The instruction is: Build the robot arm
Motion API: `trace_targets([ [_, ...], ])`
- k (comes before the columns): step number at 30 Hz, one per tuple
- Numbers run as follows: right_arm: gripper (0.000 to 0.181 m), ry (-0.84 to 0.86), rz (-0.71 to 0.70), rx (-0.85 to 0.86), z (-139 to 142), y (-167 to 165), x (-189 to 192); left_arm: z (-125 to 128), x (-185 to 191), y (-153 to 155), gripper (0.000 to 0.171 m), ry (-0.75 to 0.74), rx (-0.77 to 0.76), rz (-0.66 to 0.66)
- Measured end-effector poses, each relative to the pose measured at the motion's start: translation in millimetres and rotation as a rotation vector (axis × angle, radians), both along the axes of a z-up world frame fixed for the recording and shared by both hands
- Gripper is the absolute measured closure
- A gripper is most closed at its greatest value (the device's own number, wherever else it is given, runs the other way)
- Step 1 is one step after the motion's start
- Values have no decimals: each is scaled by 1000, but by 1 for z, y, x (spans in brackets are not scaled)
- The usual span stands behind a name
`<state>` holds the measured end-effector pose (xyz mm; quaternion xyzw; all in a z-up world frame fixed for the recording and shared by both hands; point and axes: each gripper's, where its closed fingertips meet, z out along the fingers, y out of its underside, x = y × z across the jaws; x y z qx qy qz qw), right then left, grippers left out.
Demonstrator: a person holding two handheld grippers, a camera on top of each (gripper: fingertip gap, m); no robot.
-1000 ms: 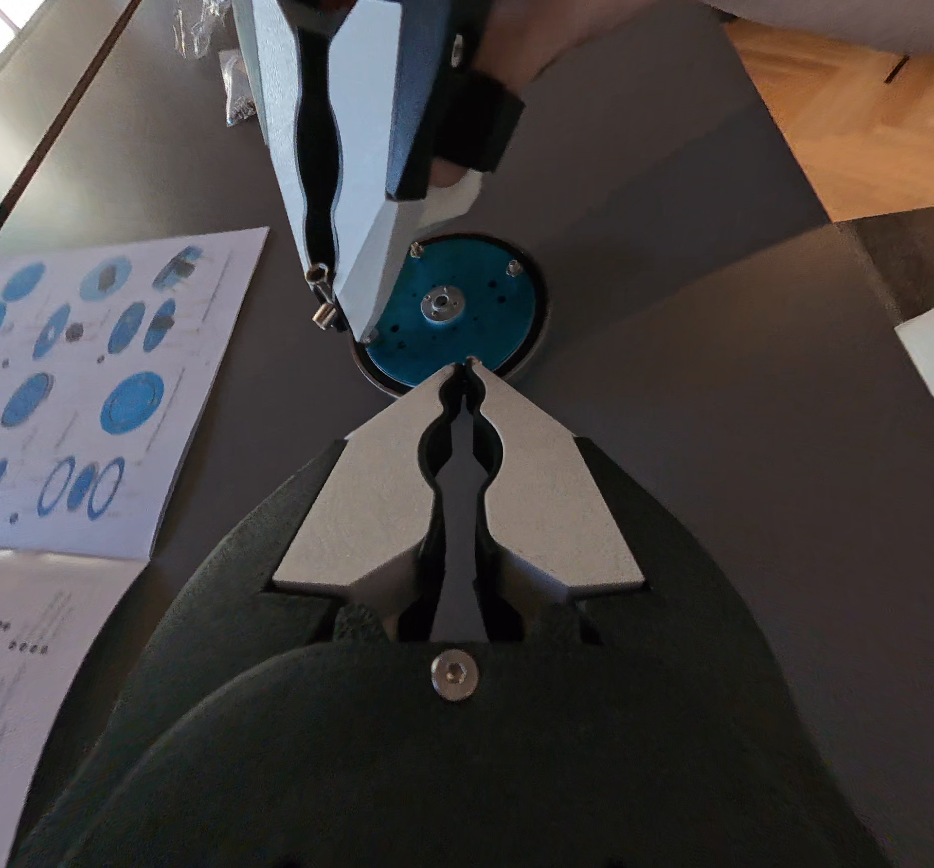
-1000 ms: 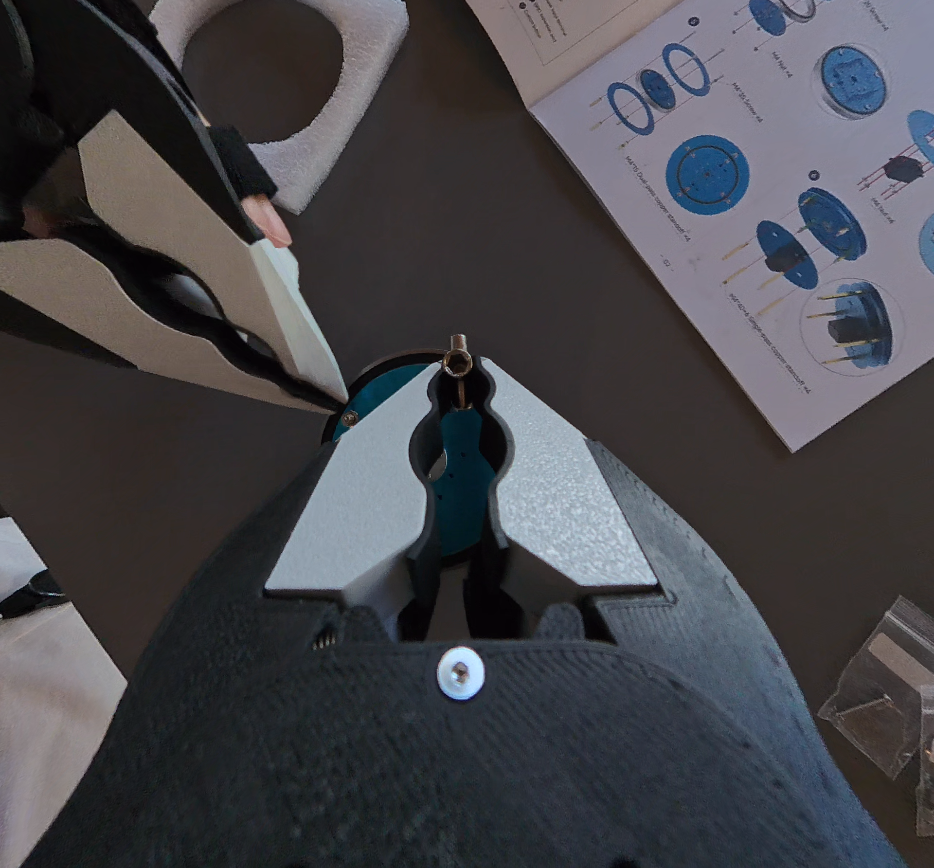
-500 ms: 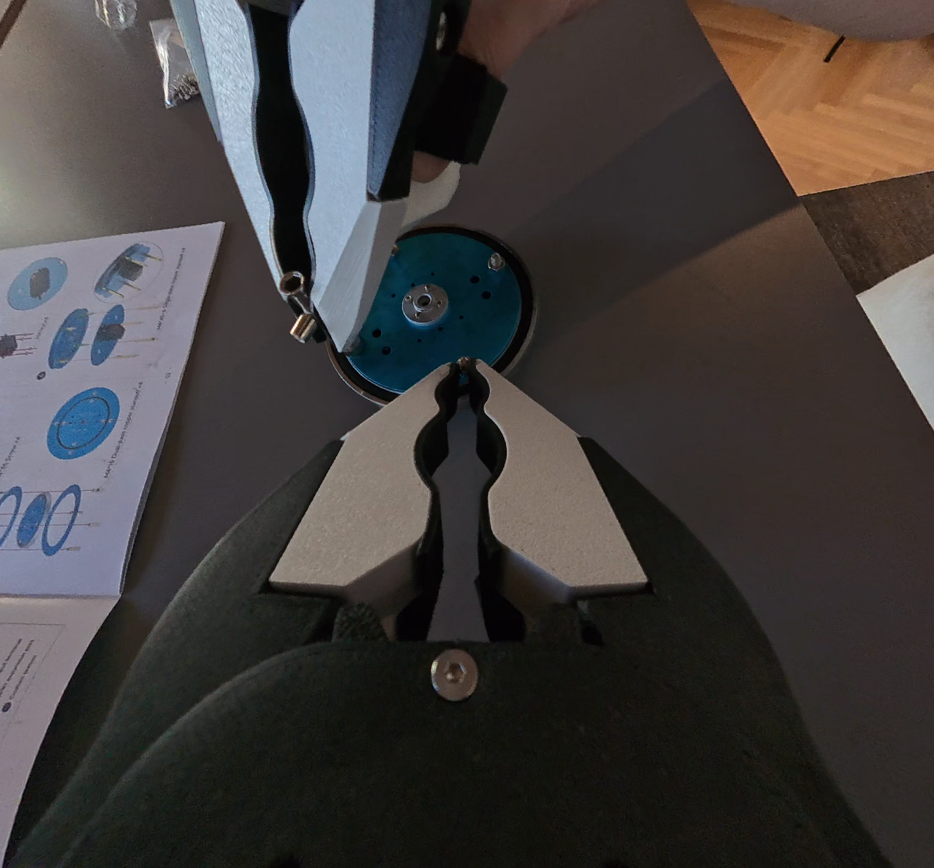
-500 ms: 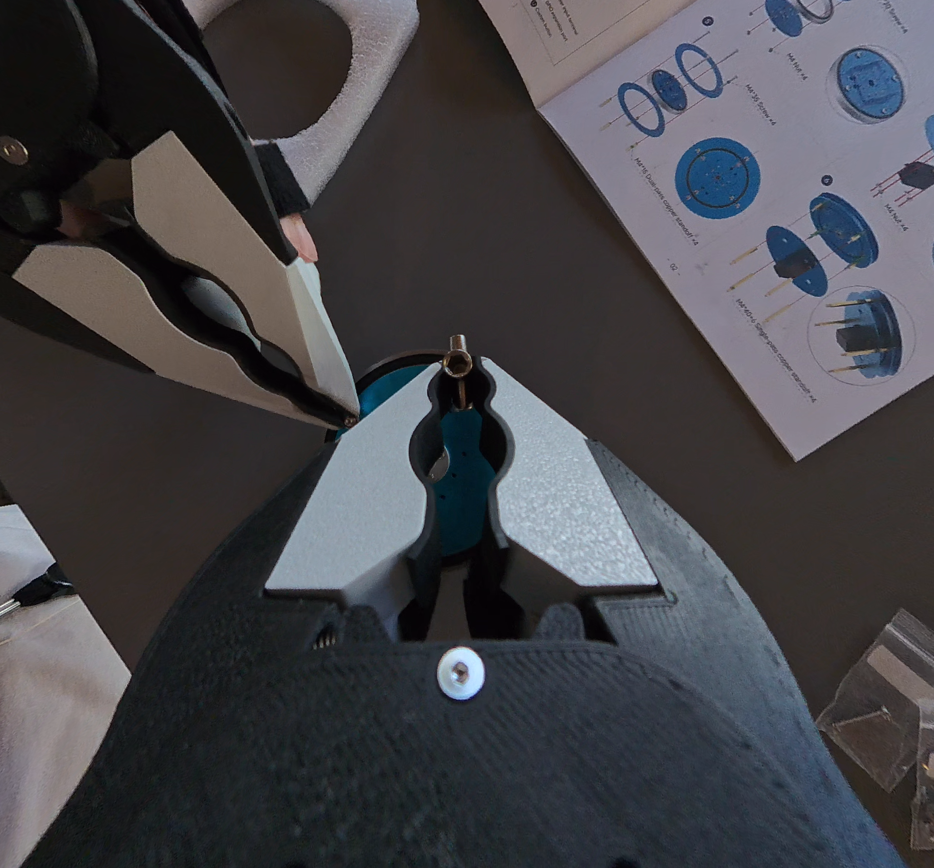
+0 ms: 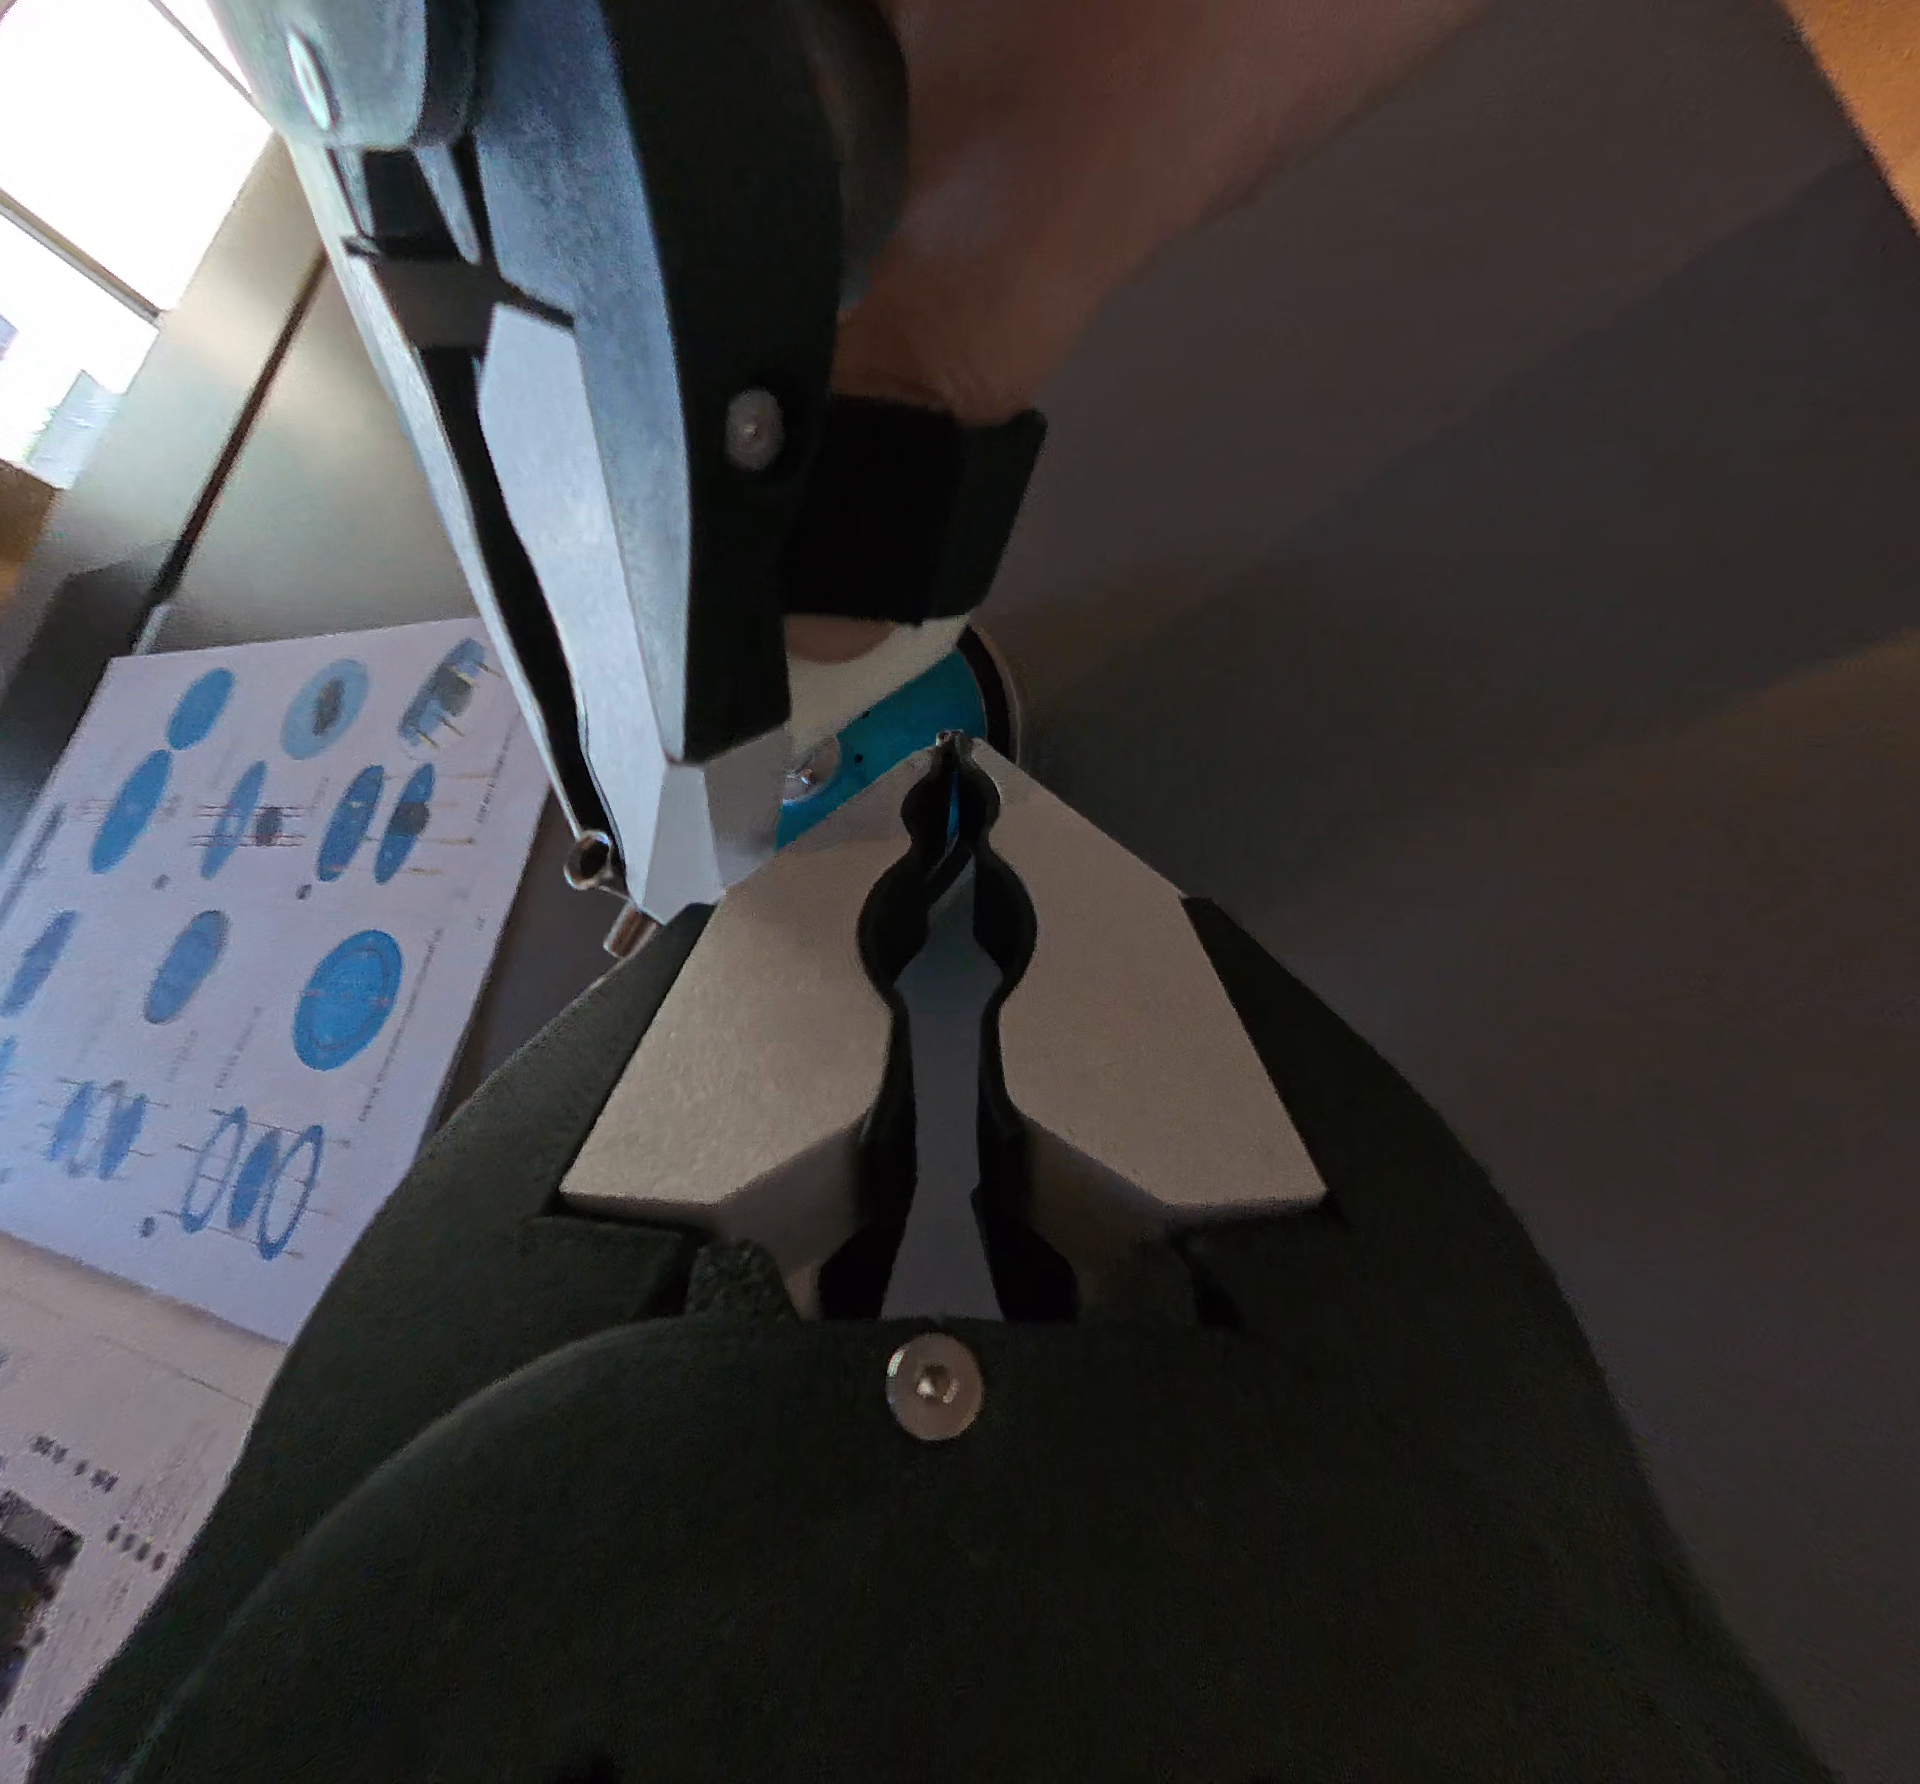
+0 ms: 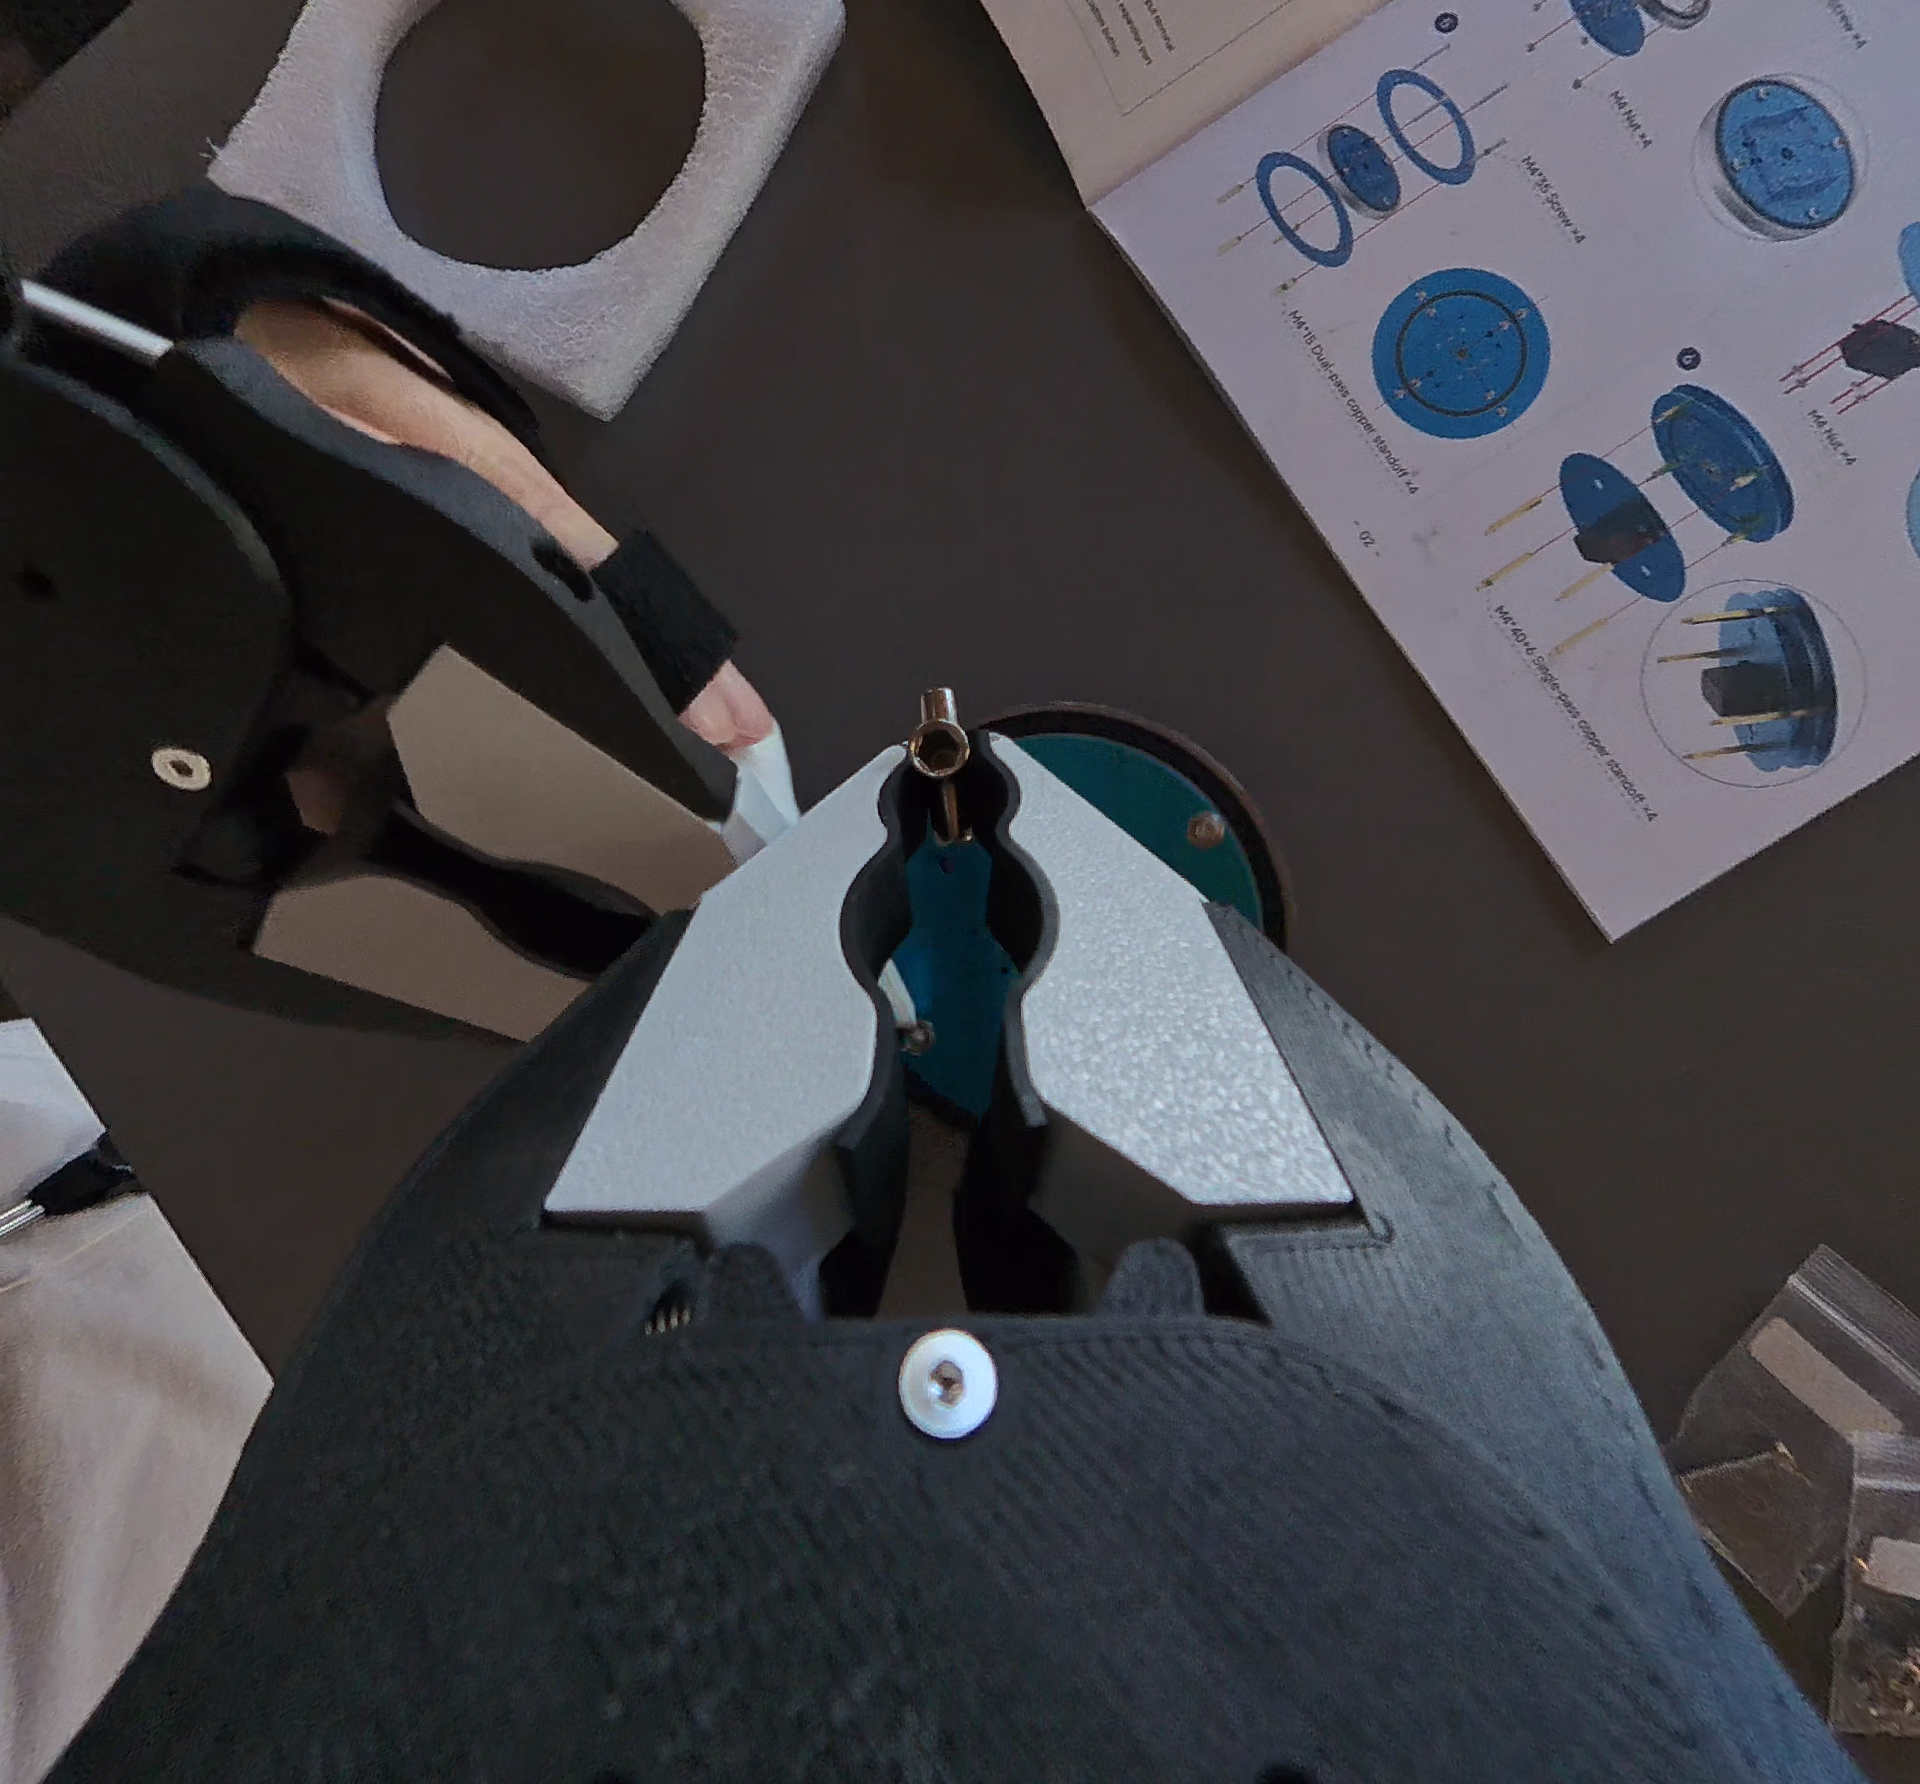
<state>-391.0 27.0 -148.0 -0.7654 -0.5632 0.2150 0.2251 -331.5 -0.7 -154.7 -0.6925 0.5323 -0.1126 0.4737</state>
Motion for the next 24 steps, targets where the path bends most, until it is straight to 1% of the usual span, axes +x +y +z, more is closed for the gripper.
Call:
trace_targets([
  [2, 174, 11, 3, -16, 0, -1, 1, 8, 1, 0, 171, -3, 43, 14],
  [3, 173, 20, 11, -27, 0, -2, 1, 20, -3, -4, 171, -46, 65, 16],
  [4, 173, 26, 15, -36, 0, -3, 2, 36, -10, -11, 171, -120, 77, 11],
  [5, 173, 35, 17, -42, 0, -4, 2, 56, -20, -16, 171, -213, 92, 13],
  [6, 173, 44, 24, -42, 0, -4, 3, 75, -37, -14, 171, -298, 117, 39],
  [7, 173, 53, 32, -41, 0, -5, 3, 90, -59, -4, 171, -361, 134, 99],
  [8, 173, 61, 37, -42, 0, -5, 3, 94, -77, 10, 171, -395, 103, 156],
  [9, 173, 65, 39, -41, 0, -6, 3, 86, -87, 22, 171, -390, 1, 175],
  [10, 173, 65, 41, -38, 0, -7, 4, 73, -87, 30, 166, -373, -140, 149],
  [11, 173, 60, 50, -33, 0, -9, 5, 61, -81, 36, 161, -367, -266, 111],
  [12, 173, 52, 62, -29, 0, -12, 5, 53, -76, 46, 164, -362, -335, 95],
  [14, 173, 36, 99, -16, 0, -20, 8, 38, -64, 64, 161, -320, -350, 68],
  [15, 173, 30, 115, -10, 0, -24, 9, 30, -56, 66, 160, -276, -355, 36],
  [16, 173, 25, 123, -10, 0, -28, 11, 23, -48, 63, 159, -234, -361, -6],
  [19, 173, 19, 174, 4, 0, -40, 15, 8, -36, 56, 156, -130, -336, -67],
  [21, 173, 20, 201, 17, 0, -47, 18, 7, -29, 54, 156, -122, -320, -96],
  [24, 173, 15, 263, 44, 0, -57, 22, 10, -8, 40, 153, -178, -389, -186],
])
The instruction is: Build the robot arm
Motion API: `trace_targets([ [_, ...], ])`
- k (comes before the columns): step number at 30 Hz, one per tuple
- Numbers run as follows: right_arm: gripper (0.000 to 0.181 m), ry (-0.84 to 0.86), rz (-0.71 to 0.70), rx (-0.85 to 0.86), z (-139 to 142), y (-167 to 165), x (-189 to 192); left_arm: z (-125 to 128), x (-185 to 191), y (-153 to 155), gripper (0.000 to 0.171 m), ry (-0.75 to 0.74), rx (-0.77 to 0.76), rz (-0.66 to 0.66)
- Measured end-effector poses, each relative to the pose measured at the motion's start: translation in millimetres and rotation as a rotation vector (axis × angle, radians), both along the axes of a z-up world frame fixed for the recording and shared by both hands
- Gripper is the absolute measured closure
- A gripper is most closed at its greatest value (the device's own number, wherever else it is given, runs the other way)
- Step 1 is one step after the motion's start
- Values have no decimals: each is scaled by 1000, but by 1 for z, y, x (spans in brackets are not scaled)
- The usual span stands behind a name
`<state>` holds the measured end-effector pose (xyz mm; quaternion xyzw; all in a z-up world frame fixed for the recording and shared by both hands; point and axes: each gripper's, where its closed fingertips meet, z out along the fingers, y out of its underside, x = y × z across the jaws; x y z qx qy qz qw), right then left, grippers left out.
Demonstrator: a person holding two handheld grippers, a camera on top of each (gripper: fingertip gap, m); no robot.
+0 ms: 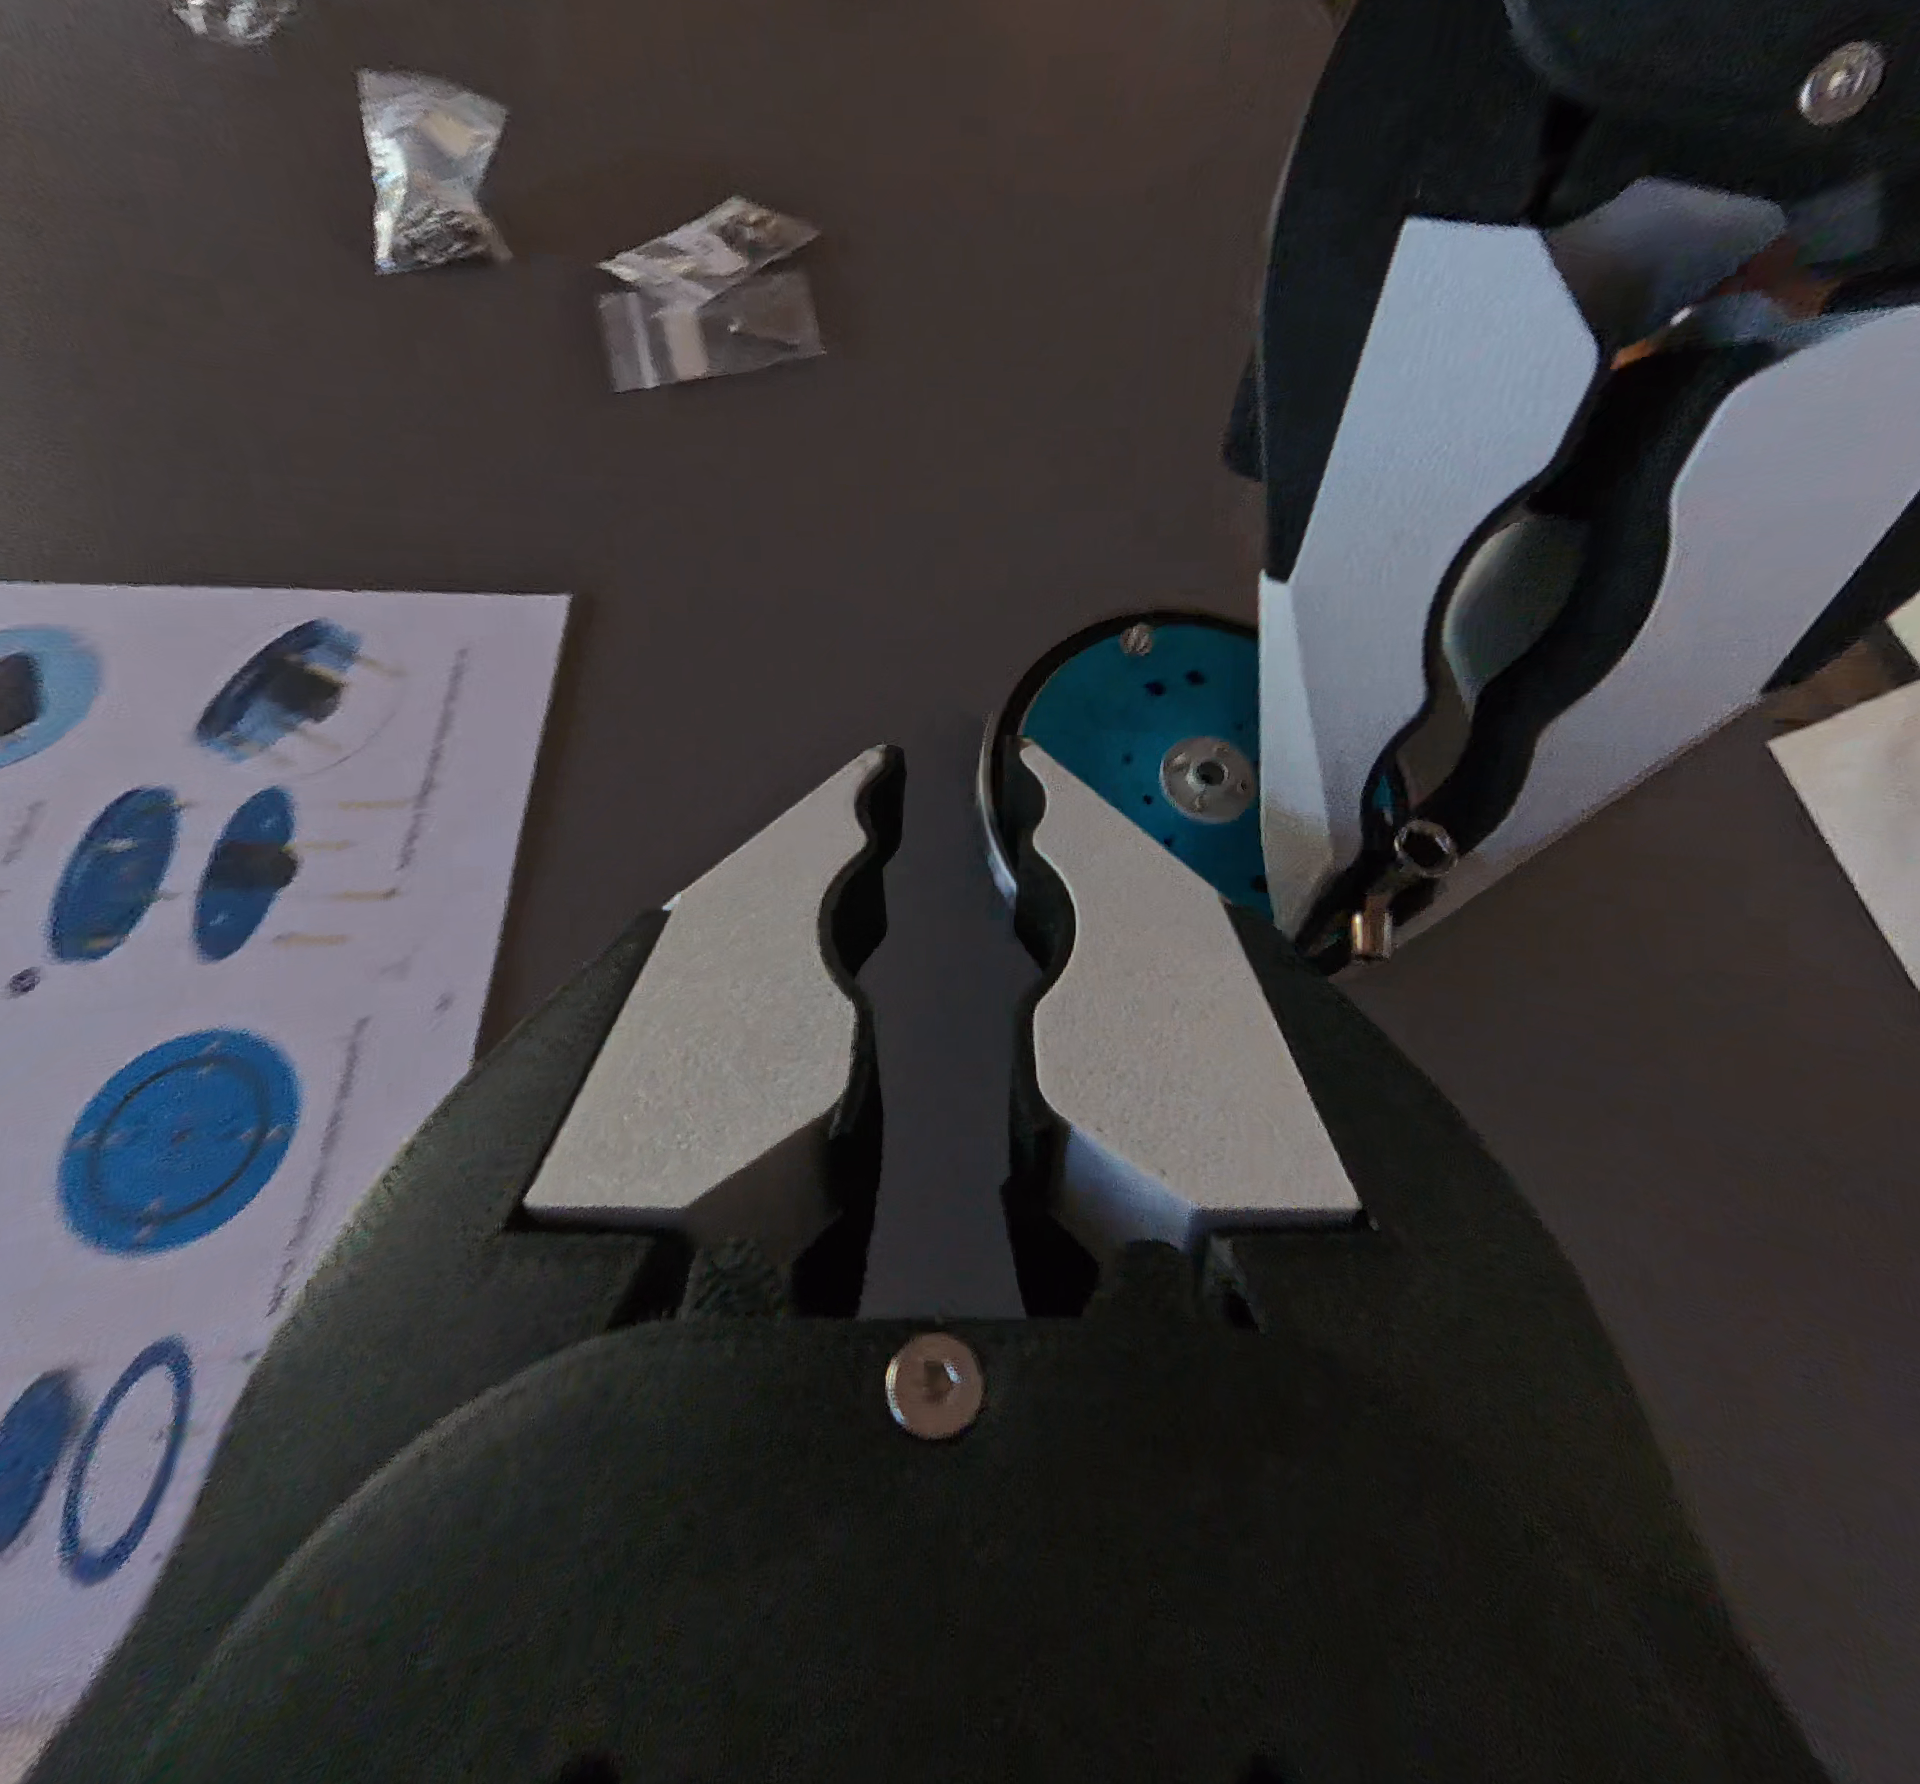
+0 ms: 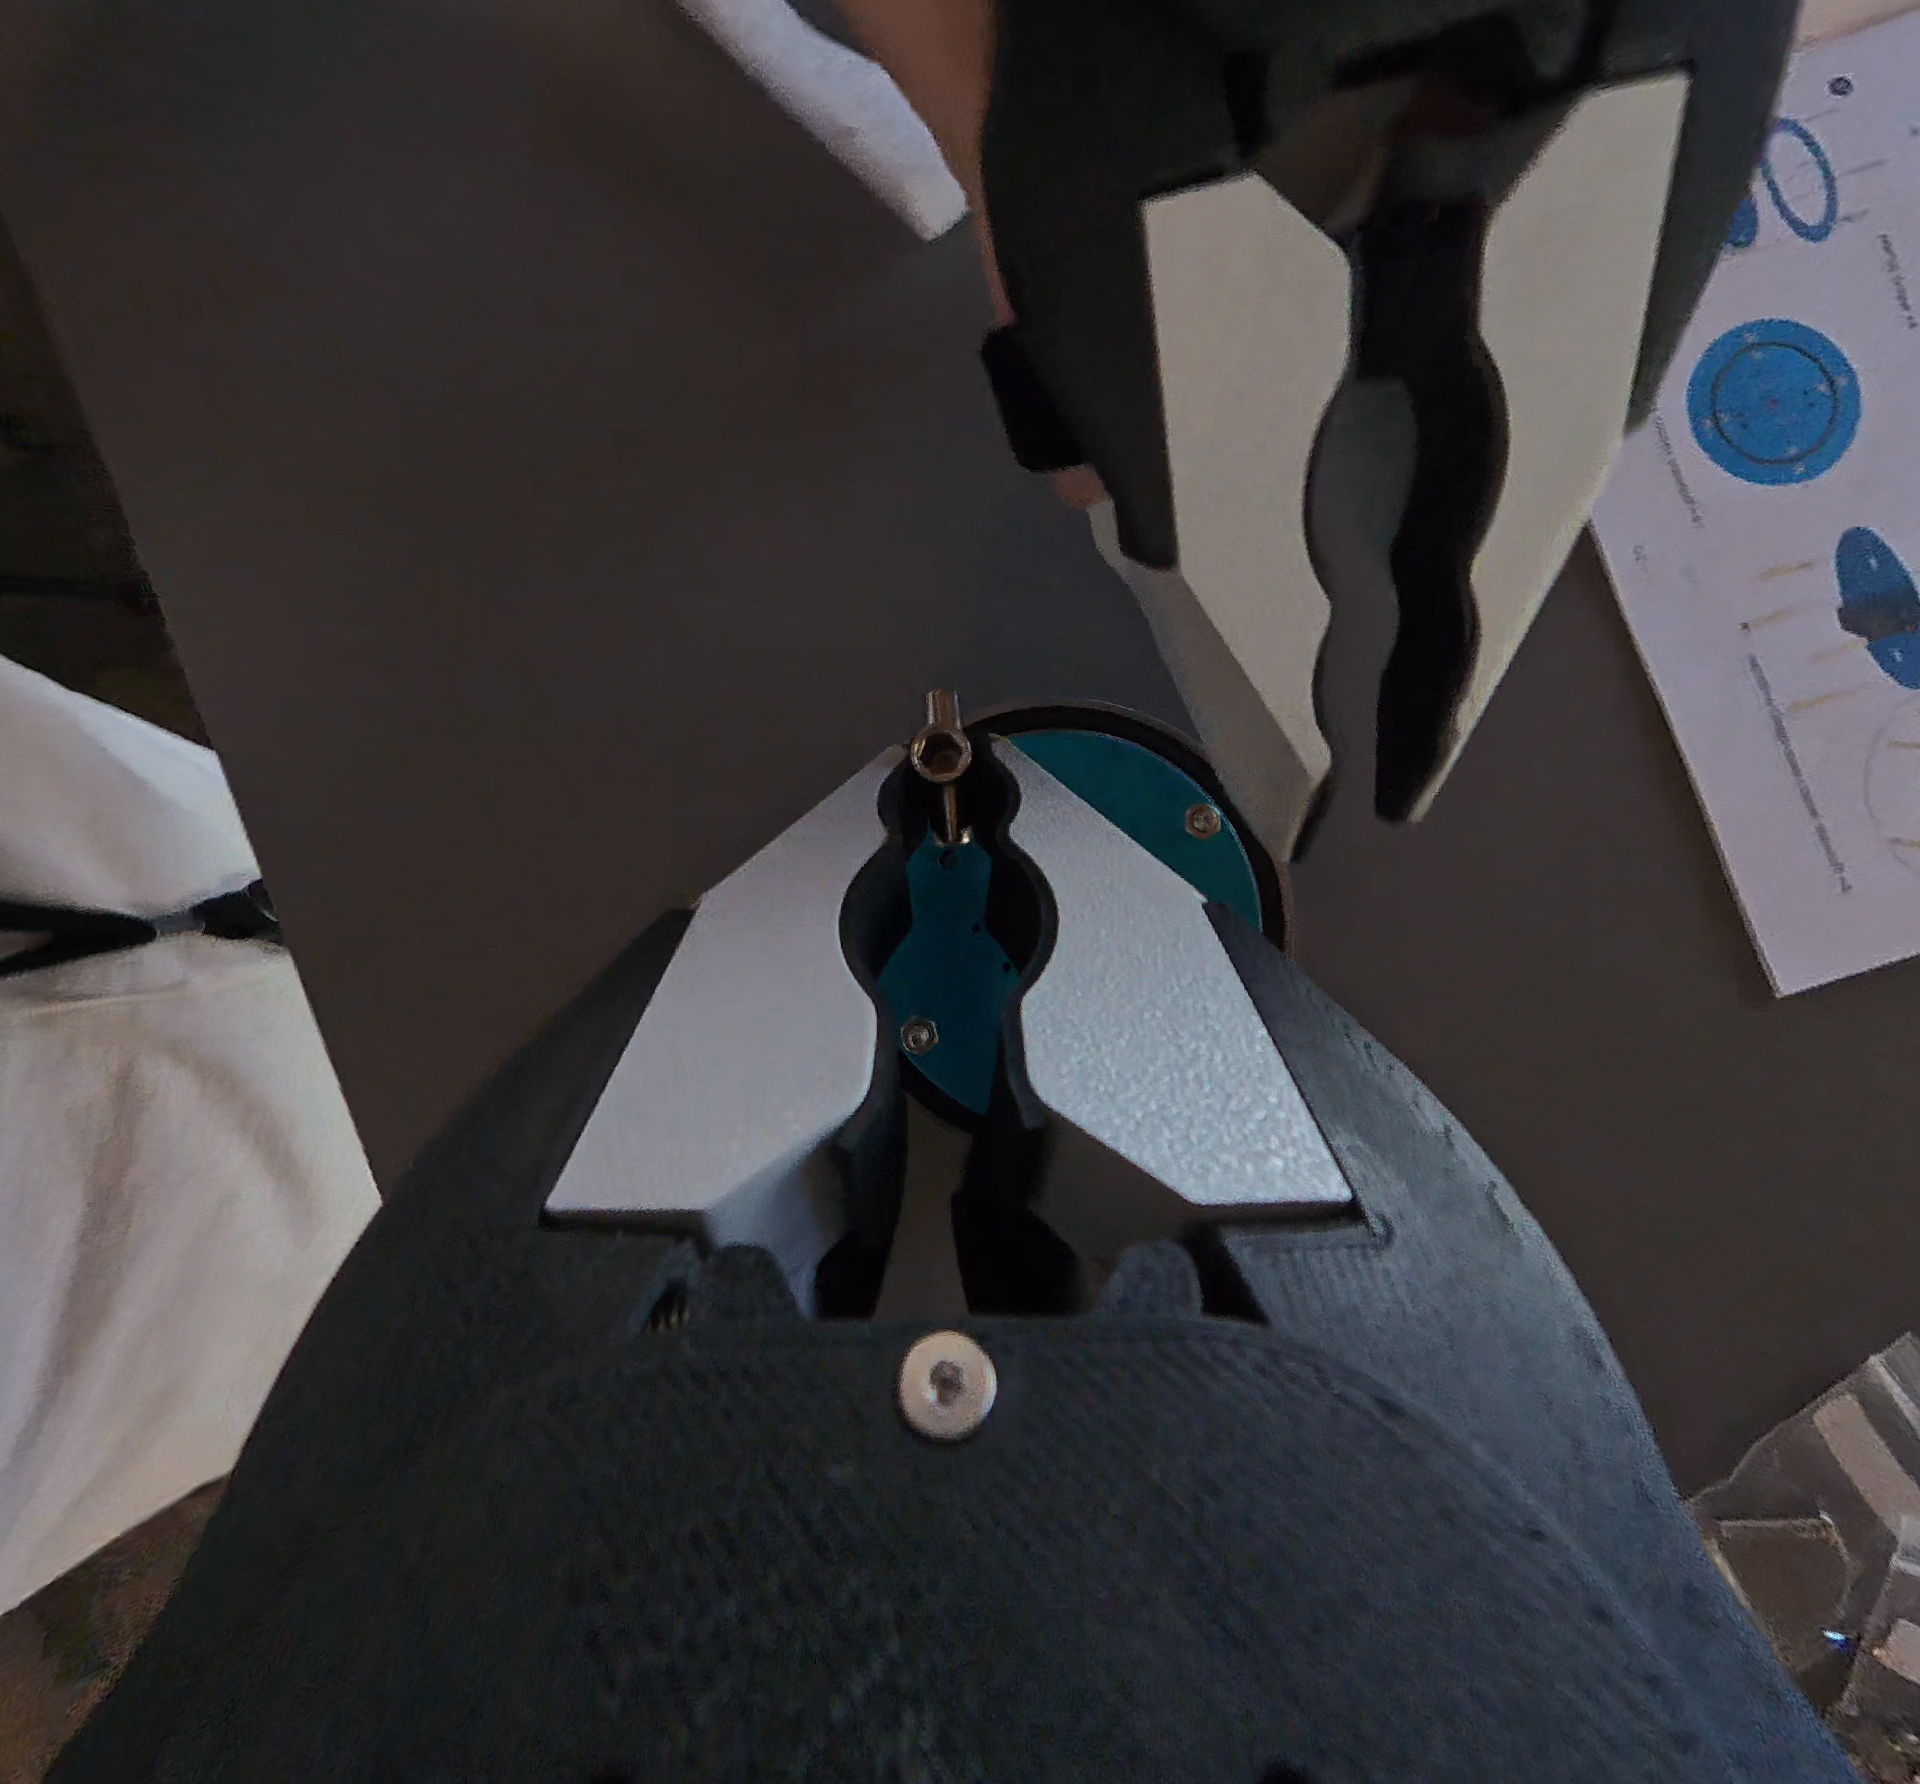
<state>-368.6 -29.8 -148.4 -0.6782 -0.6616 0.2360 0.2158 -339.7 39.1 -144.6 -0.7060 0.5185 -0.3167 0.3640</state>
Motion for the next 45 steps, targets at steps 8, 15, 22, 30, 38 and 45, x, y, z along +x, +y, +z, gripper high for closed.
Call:
trace_targets([
  [8, 173, 4, 58, 25, 0, -3, 2, -11, 10, -12, 152, 71, -10, -100],
  [15, 173, 0, 64, 11, 0, -3, 3, -11, 4, -19, 165, 40, 25, -107],
  [22, 173, -4, 23, -11, 0, -2, 6, -11, -1, -19, 171, 85, 81, -61],
  [30, 173, 8, -85, -26, 0, 9, 14, -11, -20, -17, 171, 80, 41, 61],
  [38, 174, 21, -273, 4, 1, 36, 27, -11, -27, -22, 171, 95, 34, 147],
  [45, 174, 40, -422, 11, 1, 60, 34, -1, -23, -17, 171, 44, 59, 219],
])
